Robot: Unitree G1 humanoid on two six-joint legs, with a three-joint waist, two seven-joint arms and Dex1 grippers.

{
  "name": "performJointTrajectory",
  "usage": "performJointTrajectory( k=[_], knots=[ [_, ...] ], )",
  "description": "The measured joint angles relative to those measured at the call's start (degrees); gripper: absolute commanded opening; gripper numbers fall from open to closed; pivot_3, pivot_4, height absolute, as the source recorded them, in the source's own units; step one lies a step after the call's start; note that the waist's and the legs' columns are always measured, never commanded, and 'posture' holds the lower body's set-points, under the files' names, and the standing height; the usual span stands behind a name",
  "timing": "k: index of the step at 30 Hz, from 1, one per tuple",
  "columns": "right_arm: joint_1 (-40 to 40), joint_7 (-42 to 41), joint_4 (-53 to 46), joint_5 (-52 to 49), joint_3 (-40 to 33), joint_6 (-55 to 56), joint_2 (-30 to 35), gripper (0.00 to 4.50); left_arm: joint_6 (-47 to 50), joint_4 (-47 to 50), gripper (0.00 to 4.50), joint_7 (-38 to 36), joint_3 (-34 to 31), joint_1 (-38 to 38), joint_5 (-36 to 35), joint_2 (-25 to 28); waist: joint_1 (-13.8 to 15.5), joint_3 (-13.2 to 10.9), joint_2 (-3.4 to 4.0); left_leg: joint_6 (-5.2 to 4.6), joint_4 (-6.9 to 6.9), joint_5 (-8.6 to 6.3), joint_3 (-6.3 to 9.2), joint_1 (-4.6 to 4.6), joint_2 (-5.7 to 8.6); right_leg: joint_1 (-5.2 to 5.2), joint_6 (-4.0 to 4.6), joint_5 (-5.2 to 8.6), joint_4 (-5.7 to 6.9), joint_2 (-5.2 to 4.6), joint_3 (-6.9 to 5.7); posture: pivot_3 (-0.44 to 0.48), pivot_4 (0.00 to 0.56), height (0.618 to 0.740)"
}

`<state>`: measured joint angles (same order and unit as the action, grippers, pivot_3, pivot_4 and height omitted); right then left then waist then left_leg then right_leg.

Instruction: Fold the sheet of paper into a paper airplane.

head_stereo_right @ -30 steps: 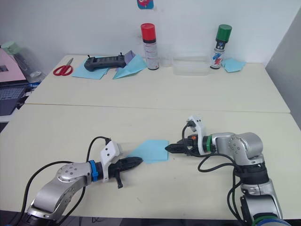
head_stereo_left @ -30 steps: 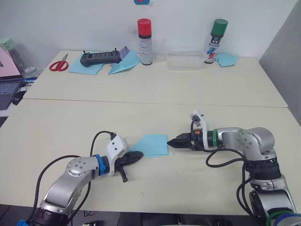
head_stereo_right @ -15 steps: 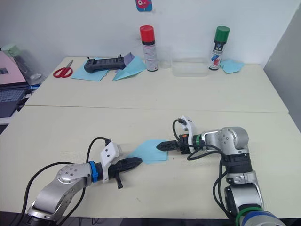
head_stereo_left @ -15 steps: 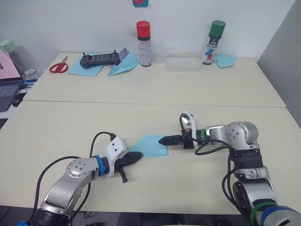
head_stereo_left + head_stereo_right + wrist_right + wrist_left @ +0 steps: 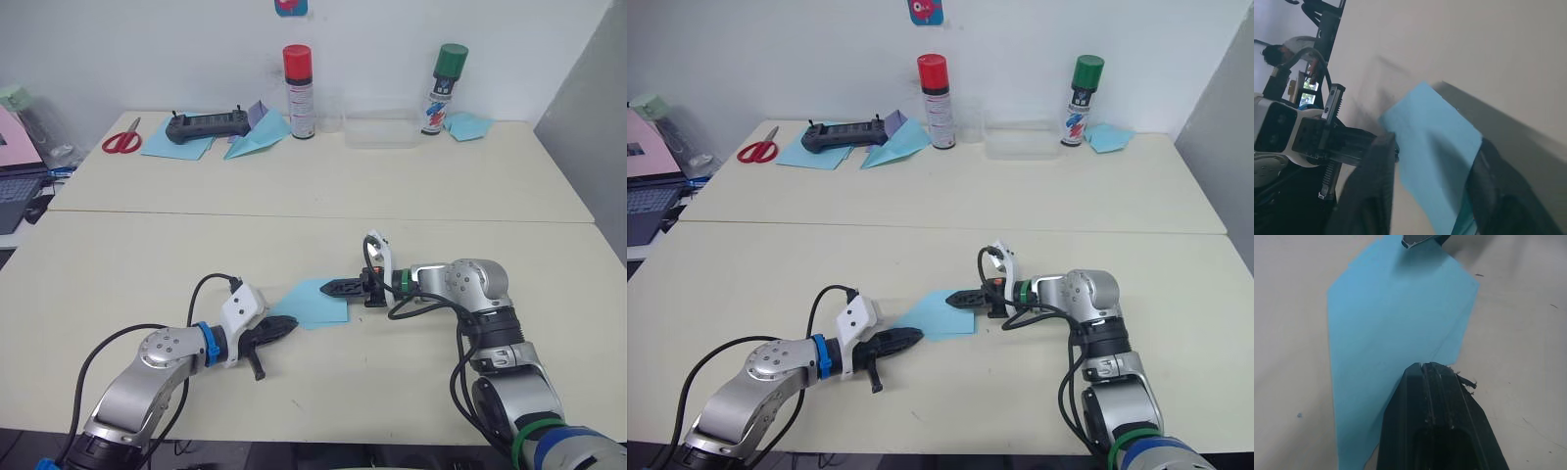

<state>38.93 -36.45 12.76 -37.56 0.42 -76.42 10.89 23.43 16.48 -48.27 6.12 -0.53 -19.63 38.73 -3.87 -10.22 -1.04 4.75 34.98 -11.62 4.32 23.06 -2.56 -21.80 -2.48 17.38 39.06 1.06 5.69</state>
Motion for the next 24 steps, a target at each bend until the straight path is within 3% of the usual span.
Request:
performJointTrajectory(
  k=[2,13,24],
  knots=[
    [-0.2,-0.6,-0.3,0.1,0.6,0.7,0.1,0.01,0.1,0.0,0.0,-0.1,-0.1,0.0,0.0,0.0,0.0,0.0,0.0,0.0,-0.01,0.0,0.0,0.0,0.0,-0.01,0.0,0.0,0.0,0.0,0.0,0.0,0.15,0.74],
    [-6.5,-13.4,-12.8,4.4,12.9,19.1,7.4,0.01,8.0,-1.7,0.0,-3.8,-3.2,1.8,-6.1,2.3,-0.8,0.0,-0.01,0.0,-0.08,0.0,-0.01,0.02,-0.06,-0.11,0.02,0.03,-0.01,0.05,-0.01,0.0,0.15,0.74],
    [-9.0,-17.3,-11.6,18.9,20.5,45.9,9.4,0.01,8.6,-2.4,0.0,-5.3,-3.3,2.3,-6.3,3.2,-0.8,-0.1,-0.03,0.0,-0.11,0.0,-0.02,0.02,-0.06,-0.14,0.05,0.04,-0.01,0.04,0.01,0.0,0.15,0.74]
  ],
)
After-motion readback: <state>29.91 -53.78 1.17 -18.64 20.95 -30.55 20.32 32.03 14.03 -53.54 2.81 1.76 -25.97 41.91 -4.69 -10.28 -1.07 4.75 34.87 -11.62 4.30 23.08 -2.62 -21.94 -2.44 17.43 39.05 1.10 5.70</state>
